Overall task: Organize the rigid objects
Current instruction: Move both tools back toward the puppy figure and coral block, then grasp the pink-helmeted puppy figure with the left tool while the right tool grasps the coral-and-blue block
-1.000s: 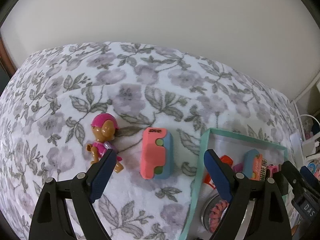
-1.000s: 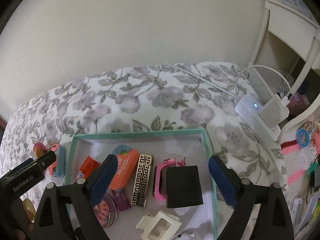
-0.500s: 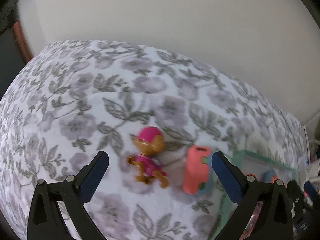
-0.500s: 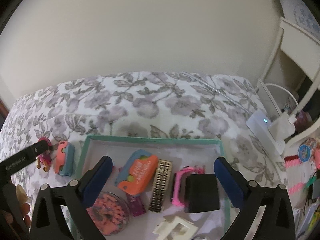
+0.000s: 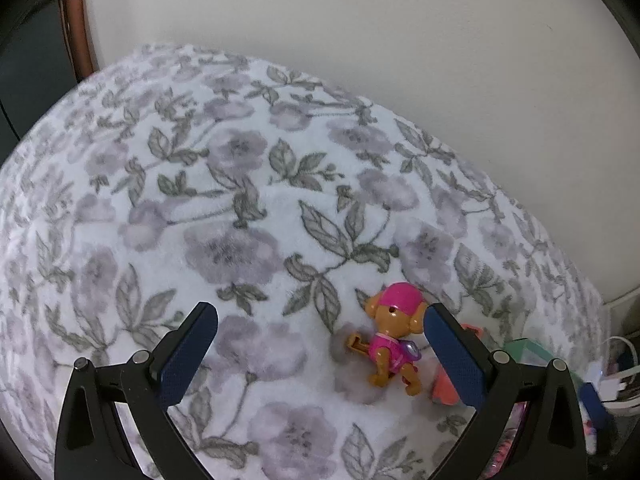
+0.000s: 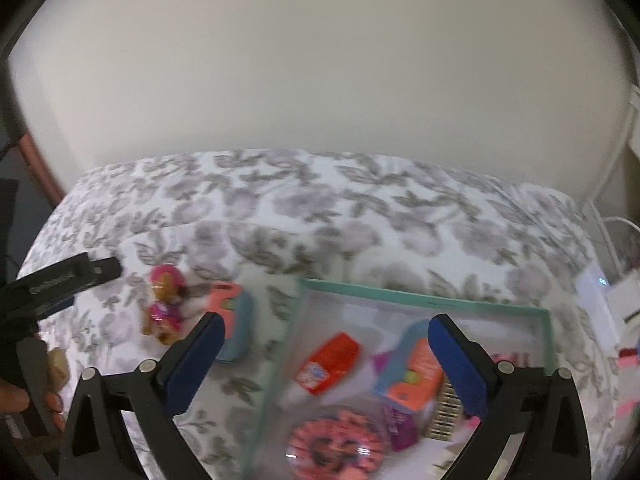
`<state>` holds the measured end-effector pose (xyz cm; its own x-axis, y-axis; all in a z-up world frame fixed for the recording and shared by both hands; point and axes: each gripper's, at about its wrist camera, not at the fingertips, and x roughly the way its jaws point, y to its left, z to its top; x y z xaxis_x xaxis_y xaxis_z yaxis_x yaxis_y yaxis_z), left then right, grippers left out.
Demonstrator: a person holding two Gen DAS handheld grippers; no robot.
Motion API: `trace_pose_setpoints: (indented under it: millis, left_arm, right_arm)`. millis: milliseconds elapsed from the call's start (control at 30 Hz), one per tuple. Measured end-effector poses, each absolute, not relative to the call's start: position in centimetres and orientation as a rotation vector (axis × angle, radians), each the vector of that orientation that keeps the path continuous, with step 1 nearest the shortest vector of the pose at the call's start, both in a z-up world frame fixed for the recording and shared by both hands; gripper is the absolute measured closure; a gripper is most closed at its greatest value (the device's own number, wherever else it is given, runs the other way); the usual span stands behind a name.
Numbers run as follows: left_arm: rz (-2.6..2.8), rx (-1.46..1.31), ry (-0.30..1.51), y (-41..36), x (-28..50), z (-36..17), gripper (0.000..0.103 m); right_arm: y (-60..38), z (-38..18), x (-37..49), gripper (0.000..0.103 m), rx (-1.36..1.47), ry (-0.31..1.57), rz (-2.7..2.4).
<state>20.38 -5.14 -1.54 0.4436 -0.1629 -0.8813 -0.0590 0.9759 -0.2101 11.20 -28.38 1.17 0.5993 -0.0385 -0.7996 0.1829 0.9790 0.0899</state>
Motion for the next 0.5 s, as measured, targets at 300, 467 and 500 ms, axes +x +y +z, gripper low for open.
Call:
trace_pose_setpoints:
  millis: [300,467,500]
  left_arm:
    - [-0.11,-0.232,1.139,-6.2,20.4,-2.6,0.001]
    - [-0.148,-0.225,1.15,-7.0,20.4,-3.3,0.001]
    - [-0.162,-0.224,1.149,-7.2,20.4,-3.3,0.001]
  right_arm:
    - [-25.7,-0.3,12.6,0.015,0.195,0.95,-0.036]
    - [-24.2,-1.3,13.2,0.026,0.175,0.98,-0.01]
    - [-23.9,-1.5,13.4,0.027,0.174,0.988,-0.003]
